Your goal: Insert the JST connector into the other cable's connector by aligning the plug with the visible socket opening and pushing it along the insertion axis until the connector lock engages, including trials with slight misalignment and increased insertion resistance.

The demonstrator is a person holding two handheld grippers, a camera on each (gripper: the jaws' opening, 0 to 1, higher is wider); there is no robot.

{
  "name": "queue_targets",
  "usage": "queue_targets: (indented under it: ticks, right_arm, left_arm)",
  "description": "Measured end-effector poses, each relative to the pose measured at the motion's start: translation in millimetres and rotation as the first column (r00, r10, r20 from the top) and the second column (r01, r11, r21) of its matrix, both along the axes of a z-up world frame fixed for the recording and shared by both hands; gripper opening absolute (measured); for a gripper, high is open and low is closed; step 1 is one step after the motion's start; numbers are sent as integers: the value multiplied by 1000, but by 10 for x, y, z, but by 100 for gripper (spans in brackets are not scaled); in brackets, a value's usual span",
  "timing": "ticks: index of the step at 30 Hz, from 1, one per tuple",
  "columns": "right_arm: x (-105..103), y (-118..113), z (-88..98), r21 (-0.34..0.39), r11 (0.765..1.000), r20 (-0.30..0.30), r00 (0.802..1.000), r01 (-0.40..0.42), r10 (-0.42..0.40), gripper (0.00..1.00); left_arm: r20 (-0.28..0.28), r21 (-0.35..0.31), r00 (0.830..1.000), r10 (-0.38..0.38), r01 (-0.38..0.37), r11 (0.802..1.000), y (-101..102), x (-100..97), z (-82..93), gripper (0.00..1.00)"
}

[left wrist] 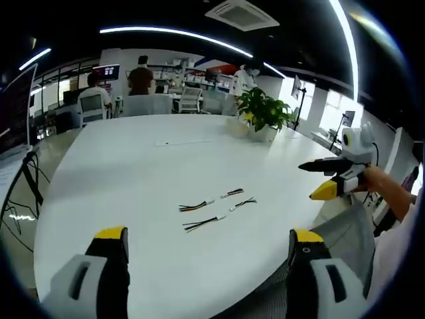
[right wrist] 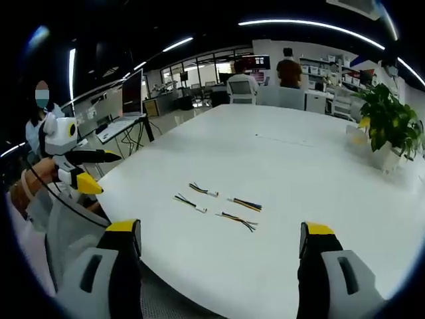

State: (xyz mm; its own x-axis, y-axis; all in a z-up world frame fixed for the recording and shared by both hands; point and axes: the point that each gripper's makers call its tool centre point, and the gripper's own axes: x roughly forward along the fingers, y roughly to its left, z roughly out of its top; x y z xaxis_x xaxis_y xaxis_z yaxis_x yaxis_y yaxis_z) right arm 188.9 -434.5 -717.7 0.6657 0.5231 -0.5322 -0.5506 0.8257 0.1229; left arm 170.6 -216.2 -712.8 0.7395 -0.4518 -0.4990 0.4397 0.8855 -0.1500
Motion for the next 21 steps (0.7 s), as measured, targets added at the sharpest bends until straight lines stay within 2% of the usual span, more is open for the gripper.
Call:
queue_targets:
  ticks: [21]
  right_arm:
    - [10, 4, -1, -13, 1000, -2, 1000, -15, 15, 96]
  left_arm:
    - [-7, -5, 1000, -24, 24, 1000, -57, -29, -20, 99]
